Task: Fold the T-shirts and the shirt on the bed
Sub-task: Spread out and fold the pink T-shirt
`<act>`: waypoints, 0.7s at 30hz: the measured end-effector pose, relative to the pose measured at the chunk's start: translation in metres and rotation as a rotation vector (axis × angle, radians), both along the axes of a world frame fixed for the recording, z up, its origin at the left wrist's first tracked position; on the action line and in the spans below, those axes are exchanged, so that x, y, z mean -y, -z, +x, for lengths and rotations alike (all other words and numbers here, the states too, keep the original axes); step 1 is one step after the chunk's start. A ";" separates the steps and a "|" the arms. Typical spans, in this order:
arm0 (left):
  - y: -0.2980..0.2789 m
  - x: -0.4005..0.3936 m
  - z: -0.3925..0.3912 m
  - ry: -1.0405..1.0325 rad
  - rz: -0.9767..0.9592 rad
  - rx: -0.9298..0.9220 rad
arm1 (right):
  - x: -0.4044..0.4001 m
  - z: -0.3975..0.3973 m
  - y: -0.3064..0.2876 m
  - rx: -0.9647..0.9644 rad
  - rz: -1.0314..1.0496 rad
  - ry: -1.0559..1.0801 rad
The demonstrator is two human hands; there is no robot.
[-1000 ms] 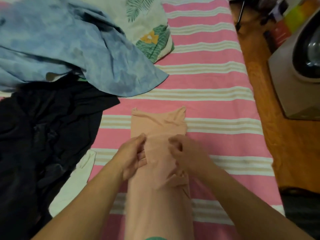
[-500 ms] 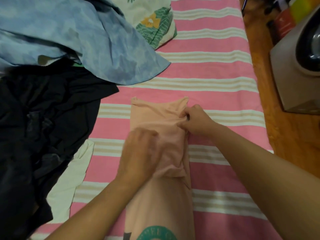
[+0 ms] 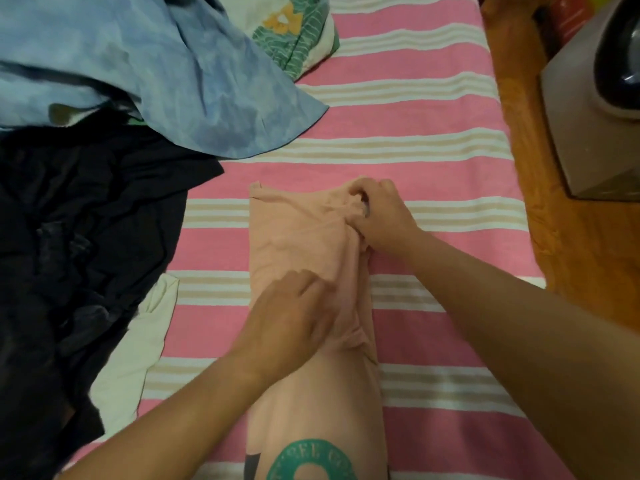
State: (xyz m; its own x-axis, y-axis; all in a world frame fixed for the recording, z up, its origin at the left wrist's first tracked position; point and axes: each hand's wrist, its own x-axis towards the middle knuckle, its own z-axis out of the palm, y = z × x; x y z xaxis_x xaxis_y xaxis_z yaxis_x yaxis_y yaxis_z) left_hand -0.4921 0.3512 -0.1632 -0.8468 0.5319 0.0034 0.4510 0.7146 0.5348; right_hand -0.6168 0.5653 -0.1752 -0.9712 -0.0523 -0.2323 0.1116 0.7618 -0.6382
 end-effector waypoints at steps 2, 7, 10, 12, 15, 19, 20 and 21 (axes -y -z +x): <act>-0.002 0.004 -0.035 -0.317 -0.047 -0.017 | -0.005 0.001 -0.001 -0.028 -0.039 0.128; 0.008 0.020 -0.089 -0.481 -0.291 0.181 | -0.024 0.010 -0.010 0.175 -0.107 0.222; 0.009 0.028 -0.091 -0.574 -0.147 0.249 | -0.026 0.020 -0.021 0.329 -0.156 0.073; 0.009 0.032 -0.086 -0.680 0.048 0.338 | -0.021 0.029 -0.022 0.383 -0.109 0.024; 0.011 0.036 -0.082 -0.795 0.192 0.407 | -0.010 0.037 -0.015 0.326 -0.058 0.109; 0.009 0.035 -0.109 -0.942 0.271 0.512 | -0.006 0.008 -0.015 0.315 -0.110 0.328; 0.010 0.033 -0.118 -0.971 0.314 0.543 | -0.003 -0.003 -0.015 0.303 -0.184 0.393; 0.010 0.031 -0.126 -1.006 0.351 0.584 | 0.002 -0.012 -0.016 0.286 -0.227 0.435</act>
